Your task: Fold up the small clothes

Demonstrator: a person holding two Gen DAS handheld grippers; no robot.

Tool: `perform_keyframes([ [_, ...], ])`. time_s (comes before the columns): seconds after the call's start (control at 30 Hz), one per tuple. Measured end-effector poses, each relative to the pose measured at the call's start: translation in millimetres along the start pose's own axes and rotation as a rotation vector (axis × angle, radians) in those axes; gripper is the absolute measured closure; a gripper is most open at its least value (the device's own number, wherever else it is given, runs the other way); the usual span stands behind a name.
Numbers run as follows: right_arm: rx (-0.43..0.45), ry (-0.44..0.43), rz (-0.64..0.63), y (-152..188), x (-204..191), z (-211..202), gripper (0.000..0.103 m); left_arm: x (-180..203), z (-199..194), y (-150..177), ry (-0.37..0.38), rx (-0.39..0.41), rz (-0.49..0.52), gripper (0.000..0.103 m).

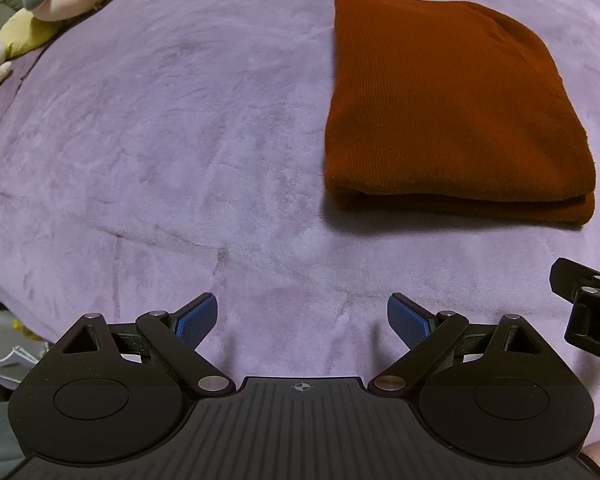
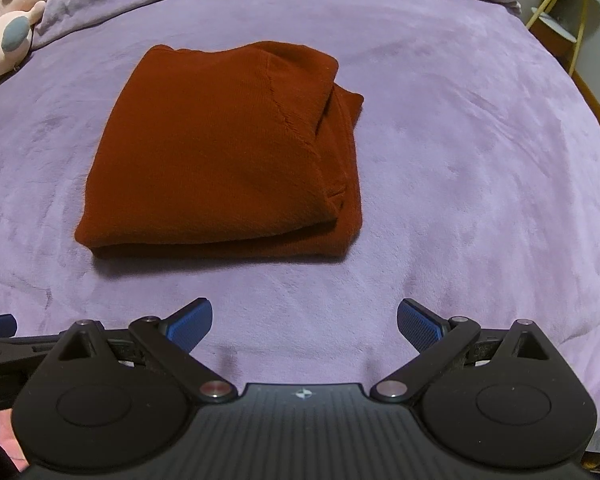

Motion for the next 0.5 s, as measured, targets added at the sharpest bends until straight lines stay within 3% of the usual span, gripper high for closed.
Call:
perform_keyframes([
  [0.5,-0.009,-0.008,0.002,0.4,-1.5,-1.5,0.004,0.2,-1.8,-0.4,0.01,0.002,-0.009,0.007],
])
Point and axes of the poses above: each gripper's, at about its wrist camera, not at the fingertips, and z roughly the way its jaws point, x to its right, y to its underside, the point moved 10 cm from there along z, roughly the way its jaws point, and after that the axes turned 1 degree about y, right-handed, at the moved point
